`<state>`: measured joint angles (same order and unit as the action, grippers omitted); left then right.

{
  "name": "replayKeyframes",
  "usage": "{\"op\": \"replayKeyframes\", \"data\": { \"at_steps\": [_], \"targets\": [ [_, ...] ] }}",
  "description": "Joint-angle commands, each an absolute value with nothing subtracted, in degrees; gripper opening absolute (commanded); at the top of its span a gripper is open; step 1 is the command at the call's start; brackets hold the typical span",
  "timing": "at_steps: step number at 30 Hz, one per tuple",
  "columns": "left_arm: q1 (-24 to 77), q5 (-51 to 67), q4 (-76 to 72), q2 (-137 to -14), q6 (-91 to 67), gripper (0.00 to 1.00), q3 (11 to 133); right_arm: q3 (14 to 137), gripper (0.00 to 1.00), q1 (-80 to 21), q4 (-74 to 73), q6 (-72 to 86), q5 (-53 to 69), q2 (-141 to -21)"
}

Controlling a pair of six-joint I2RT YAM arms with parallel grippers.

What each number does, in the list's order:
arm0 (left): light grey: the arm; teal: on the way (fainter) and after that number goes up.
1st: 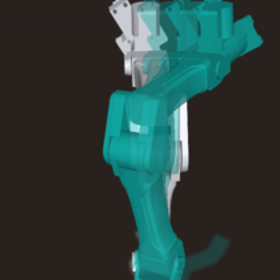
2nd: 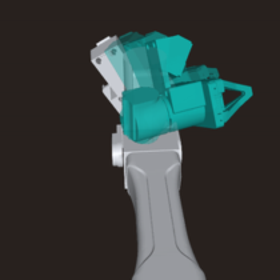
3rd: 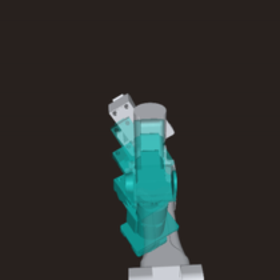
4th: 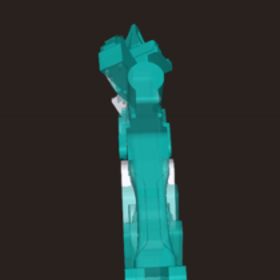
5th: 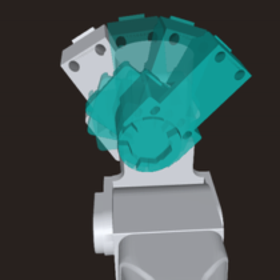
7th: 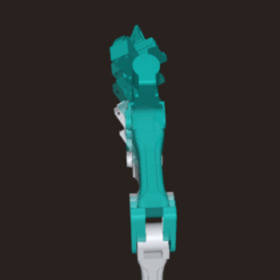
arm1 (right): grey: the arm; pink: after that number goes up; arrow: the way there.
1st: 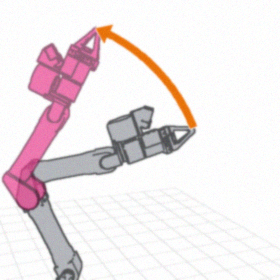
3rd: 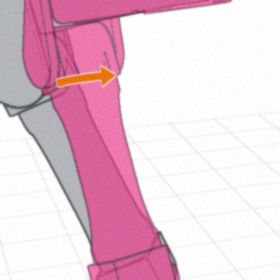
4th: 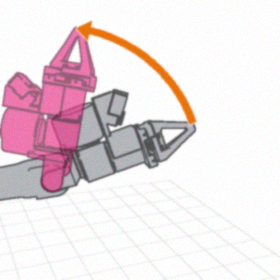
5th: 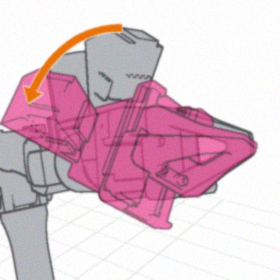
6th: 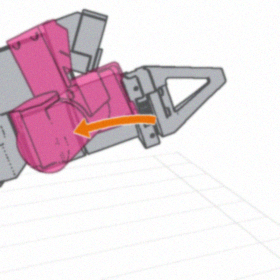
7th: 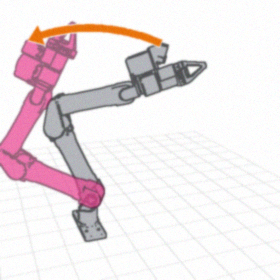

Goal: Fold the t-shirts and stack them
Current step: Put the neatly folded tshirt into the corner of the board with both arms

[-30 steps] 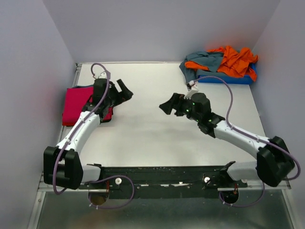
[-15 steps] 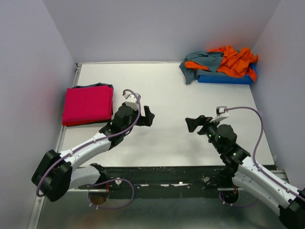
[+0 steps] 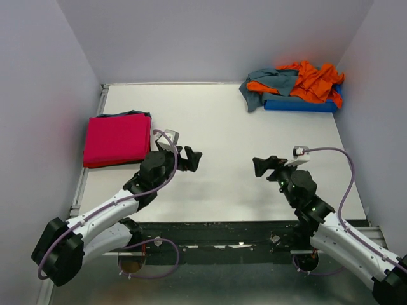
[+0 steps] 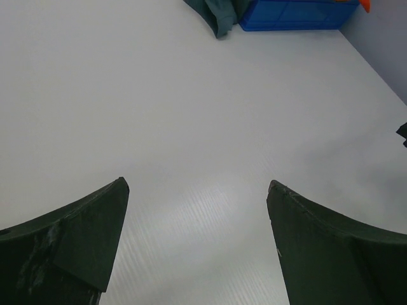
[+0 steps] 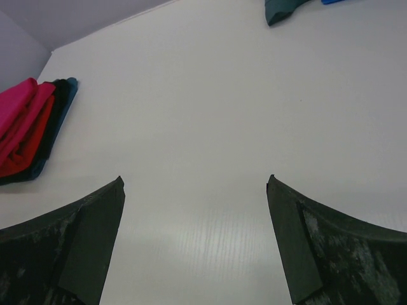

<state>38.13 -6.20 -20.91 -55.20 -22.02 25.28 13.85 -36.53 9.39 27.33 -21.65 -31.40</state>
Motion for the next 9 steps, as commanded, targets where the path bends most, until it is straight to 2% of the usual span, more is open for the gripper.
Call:
{"op": "replayKeyframes", "data": {
  "at_steps": [1,6,9],
  "targets": [
    [38.32,-5.63,-25.13,-55.54,-20.39,0.99,24.17,13.62,1.00,-36.47,8.88,27.33,-24.96,-31.03],
    [38.32,-2.64,-26.63,-57.30,-20.30,0.99,24.52,13.89,1.00,-36.47,9.23,27.07,-23.04,-31.02],
    [38.32,-0.62,-27.59,-57.92,-21.09,0.99,24.52,13.97,1.00,-36.47,12.46,25.58,-16.56,-32.78]
  ]
}}
